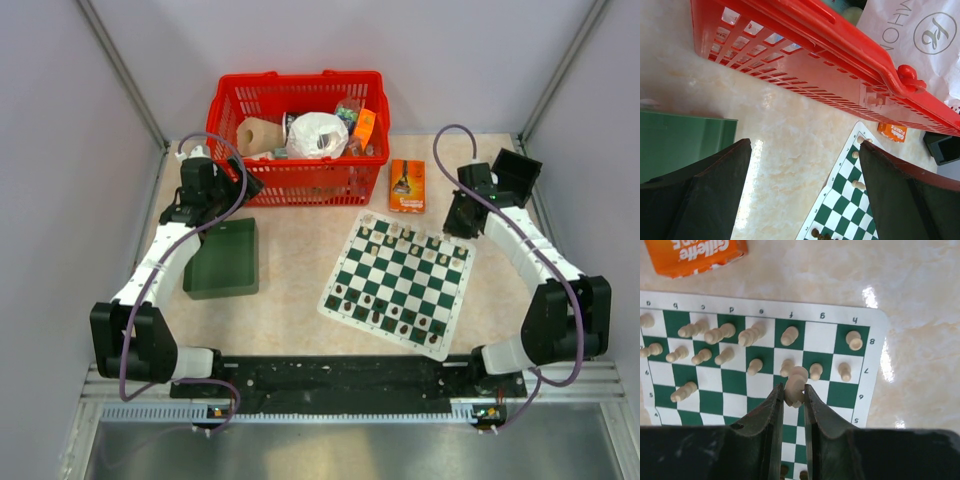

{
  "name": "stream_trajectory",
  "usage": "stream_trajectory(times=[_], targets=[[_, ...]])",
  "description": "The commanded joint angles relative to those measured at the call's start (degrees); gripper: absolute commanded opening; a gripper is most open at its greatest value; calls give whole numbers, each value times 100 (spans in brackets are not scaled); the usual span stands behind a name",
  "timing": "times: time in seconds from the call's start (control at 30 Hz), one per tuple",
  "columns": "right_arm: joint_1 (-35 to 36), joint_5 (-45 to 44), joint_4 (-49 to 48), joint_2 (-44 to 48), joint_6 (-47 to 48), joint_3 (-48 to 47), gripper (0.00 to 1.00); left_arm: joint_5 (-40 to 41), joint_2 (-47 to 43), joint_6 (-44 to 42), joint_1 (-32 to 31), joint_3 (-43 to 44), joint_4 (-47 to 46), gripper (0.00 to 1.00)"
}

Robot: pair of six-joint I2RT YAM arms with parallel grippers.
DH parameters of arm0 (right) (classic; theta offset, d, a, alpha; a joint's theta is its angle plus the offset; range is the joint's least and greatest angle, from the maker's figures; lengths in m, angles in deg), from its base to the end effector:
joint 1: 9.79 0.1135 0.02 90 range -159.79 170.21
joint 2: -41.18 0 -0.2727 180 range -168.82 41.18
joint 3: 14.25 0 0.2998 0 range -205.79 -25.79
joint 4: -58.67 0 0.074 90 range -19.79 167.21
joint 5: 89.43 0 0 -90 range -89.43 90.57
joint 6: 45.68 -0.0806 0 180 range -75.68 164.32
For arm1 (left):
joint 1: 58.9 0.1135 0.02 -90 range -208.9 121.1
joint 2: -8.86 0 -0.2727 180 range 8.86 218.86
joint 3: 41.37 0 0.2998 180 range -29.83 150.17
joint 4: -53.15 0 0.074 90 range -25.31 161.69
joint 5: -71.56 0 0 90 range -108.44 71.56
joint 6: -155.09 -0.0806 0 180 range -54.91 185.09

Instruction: Set up the chess pieces on the board

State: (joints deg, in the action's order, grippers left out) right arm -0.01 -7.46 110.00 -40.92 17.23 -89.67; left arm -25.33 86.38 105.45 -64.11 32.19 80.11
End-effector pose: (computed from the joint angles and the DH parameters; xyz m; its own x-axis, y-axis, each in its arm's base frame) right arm 0.3584 0.0504 0.2183 -0.7875 0.3218 -0.5256 0.2958 0.9456 0.1358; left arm 0.3898 -0.0453 0.2799 -0.5147 -0.5986 -0.6138 -0.1846 0.7765 -0.6025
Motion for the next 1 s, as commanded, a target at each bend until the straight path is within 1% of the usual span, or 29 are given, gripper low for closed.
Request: stream_trajectory(times=[0.0, 0.27, 0.4, 0.77, 0.97], targets=[[-266, -234, -357, 213, -42, 77, 18, -66, -61, -28, 29, -6, -294, 94], [-363, -427, -814, 63, -182, 332, 18, -49, -114, -28, 29, -23, -294, 94], [-363, -585, -868, -33, -200, 358, 17, -31, -114, -28, 29, -23, -285, 94], [-372, -454, -956, -148, -218, 411, 17, 48, -272, -54, 29, -32, -320, 94], [-372, -436, -1052, -104, -297, 543, 17, 57, -131, -116, 29, 91, -259, 94]])
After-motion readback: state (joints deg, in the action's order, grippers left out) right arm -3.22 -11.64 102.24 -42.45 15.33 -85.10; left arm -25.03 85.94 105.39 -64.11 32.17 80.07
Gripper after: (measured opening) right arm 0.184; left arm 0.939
